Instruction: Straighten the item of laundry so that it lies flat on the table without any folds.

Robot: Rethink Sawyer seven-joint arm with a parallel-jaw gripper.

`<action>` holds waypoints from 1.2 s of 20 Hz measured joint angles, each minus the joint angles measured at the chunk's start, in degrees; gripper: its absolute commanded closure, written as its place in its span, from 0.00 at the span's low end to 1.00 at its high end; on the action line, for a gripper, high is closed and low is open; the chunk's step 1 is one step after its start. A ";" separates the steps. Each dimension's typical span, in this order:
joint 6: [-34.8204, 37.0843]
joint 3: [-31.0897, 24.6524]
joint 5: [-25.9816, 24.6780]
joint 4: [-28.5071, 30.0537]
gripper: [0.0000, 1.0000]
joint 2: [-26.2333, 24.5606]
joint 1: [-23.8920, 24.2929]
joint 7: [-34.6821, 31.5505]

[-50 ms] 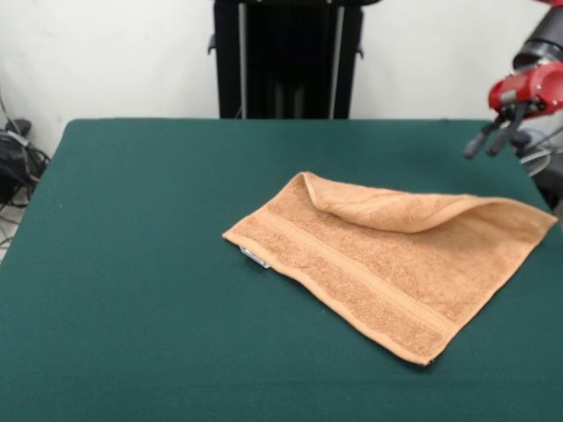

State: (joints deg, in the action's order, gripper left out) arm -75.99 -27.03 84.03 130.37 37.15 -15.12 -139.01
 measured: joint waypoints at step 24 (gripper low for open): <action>2.53 10.40 -6.12 -7.12 0.00 -5.42 3.00 18.74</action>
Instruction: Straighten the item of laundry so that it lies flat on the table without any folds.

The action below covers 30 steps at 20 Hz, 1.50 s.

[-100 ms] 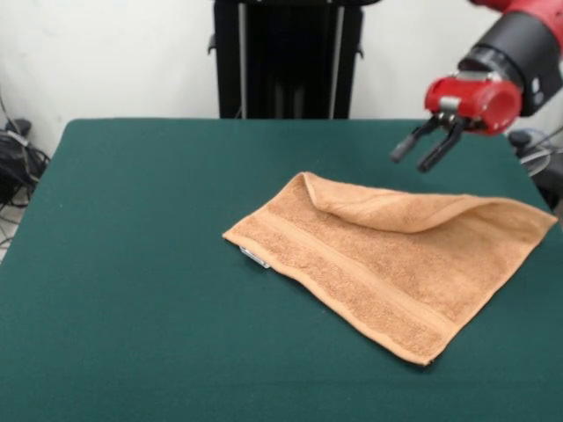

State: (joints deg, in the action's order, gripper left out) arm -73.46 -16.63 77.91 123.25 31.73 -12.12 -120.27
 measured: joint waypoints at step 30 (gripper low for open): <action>5.91 6.95 -6.05 -11.38 0.00 -15.18 2.90 0.00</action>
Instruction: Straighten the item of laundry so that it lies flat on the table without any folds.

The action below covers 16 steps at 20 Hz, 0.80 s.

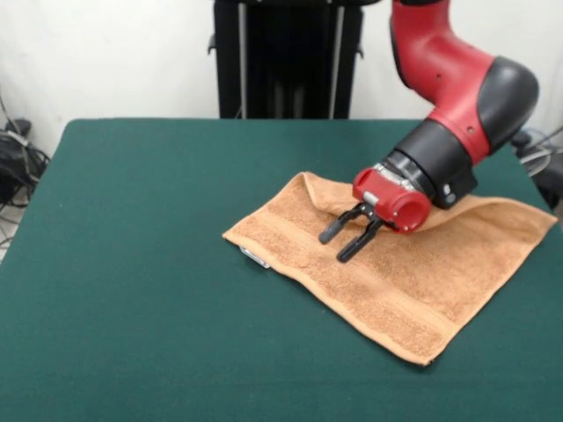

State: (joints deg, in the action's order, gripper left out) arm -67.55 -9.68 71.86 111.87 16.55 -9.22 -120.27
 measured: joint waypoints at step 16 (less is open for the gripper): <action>8.34 -0.14 11.94 2.14 0.00 5.89 -1.19 0.00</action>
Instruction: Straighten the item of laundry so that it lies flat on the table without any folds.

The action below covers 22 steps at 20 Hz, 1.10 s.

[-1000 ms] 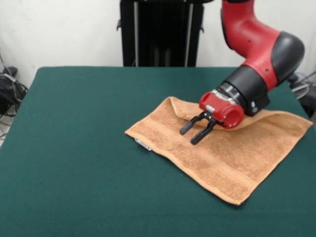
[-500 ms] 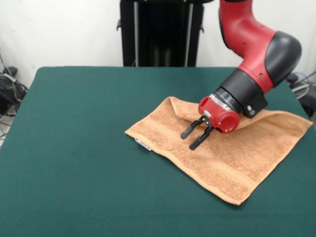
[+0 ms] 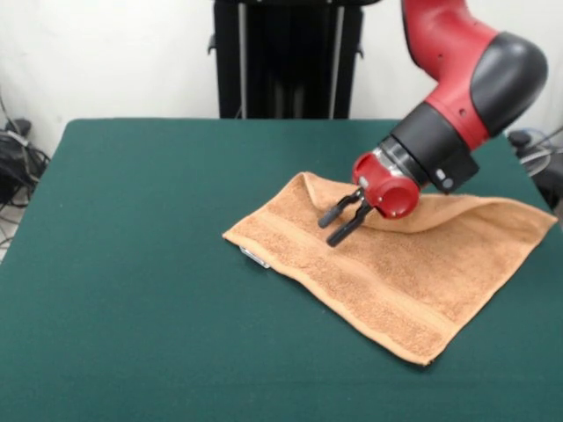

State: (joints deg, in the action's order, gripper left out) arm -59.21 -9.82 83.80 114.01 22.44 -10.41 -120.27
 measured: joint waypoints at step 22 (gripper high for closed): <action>3.24 -1.07 6.56 0.38 0.00 4.37 0.59 0.21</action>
State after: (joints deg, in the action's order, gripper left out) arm -55.97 -10.89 90.35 114.40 26.81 -9.82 -120.05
